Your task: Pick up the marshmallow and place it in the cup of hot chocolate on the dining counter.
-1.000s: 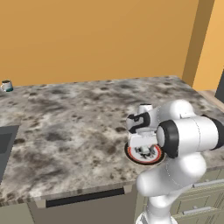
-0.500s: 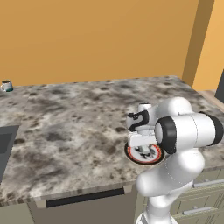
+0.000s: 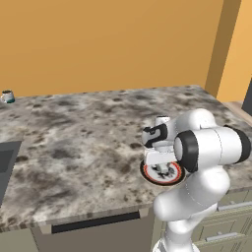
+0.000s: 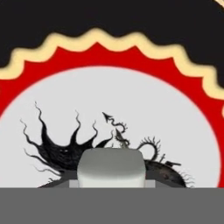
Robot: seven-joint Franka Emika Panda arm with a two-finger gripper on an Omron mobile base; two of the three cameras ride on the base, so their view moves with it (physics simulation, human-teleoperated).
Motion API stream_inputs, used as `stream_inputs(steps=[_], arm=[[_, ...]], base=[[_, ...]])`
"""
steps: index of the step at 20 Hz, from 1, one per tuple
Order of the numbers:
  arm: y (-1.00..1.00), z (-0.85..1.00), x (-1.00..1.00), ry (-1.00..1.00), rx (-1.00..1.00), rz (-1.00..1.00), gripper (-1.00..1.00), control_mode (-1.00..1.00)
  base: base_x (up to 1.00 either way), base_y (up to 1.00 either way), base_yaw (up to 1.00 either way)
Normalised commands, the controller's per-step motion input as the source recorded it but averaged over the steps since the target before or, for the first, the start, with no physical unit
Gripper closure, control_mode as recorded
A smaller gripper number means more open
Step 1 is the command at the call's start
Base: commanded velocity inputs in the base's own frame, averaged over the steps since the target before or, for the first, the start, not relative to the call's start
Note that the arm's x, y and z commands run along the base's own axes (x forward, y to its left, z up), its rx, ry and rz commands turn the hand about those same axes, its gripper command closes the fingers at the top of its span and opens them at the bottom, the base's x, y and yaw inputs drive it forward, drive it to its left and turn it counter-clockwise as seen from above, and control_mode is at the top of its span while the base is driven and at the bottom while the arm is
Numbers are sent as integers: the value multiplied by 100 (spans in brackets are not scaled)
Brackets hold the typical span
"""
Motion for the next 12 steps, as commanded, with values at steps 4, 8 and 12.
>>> stream_inputs(steps=[4,8,12], arm=[[-1,-6,-25,-5,0,0,100,-100],[0,41,-31,-6,2,5,100,-100],[0,98,-43,-2,0,2,100,-100]], base=[[0,0,0],[0,0,0],[0,0,0]])
